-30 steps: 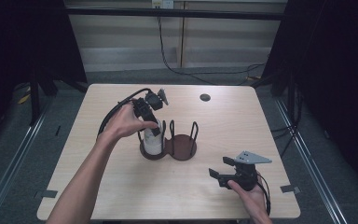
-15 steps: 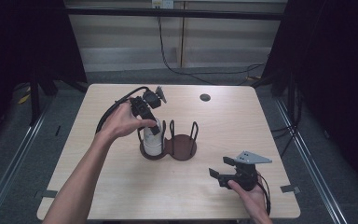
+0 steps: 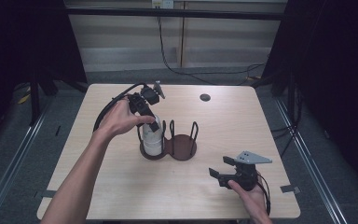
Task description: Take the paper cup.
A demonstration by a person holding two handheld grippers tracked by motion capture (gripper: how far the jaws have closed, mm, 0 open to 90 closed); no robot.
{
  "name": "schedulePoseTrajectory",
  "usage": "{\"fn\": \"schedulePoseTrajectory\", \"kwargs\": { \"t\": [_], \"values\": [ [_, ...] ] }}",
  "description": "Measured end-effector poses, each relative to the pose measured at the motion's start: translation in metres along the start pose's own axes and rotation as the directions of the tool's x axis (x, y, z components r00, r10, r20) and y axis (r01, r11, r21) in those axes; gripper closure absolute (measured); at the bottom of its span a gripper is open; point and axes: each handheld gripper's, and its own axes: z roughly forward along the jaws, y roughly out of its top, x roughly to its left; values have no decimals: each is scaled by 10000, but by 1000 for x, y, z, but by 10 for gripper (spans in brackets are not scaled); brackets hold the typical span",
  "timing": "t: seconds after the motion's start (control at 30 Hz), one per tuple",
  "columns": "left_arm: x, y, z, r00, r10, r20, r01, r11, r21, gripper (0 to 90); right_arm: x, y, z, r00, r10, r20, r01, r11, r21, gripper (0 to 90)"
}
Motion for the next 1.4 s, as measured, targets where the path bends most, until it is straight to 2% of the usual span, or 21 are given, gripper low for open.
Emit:
{"fn": "schedulePoseTrajectory", "kwargs": {
  "t": [0.13,0.23,0.5,0.67,0.9,1.23,1.27,1.33,1.4],
  "values": [
    [1,0,-5,10000,22,-17,-22,10000,-70,362,-1,0,0,10000,13,18,-13,10000,-17,216],
    [1,-2,-9,10000,4,-18,-5,9994,-338,363,0,0,0,10000,14,6,-14,10000,-4,215],
    [2,-5,-15,10000,-37,-51,34,9980,-638,366,0,0,0,10000,12,23,-12,10000,16,216],
    [4,-9,-19,9998,-191,23,192,9967,-788,367,0,0,1,10000,8,8,-8,10000,30,215],
    [4,-14,-27,9998,-164,76,171,9939,-1093,368,0,0,1,10000,5,24,-5,10000,41,216],
    [8,-21,-41,9992,-330,216,363,9831,-1794,368,0,0,2,10000,51,44,-51,10000,68,216],
    [9,-21,-42,9994,-339,83,349,9806,-1927,369,0,0,2,10000,33,36,-33,10000,51,216],
    [9,-22,-44,9991,-341,240,384,9760,-2146,369,0,0,2,10000,2,63,-2,10000,17,215],
    [9,-23,-46,9993,-322,200,358,9741,-2235,369,0,0,1,10000,-4,77,4,10000,-46,215]
  ]
}}
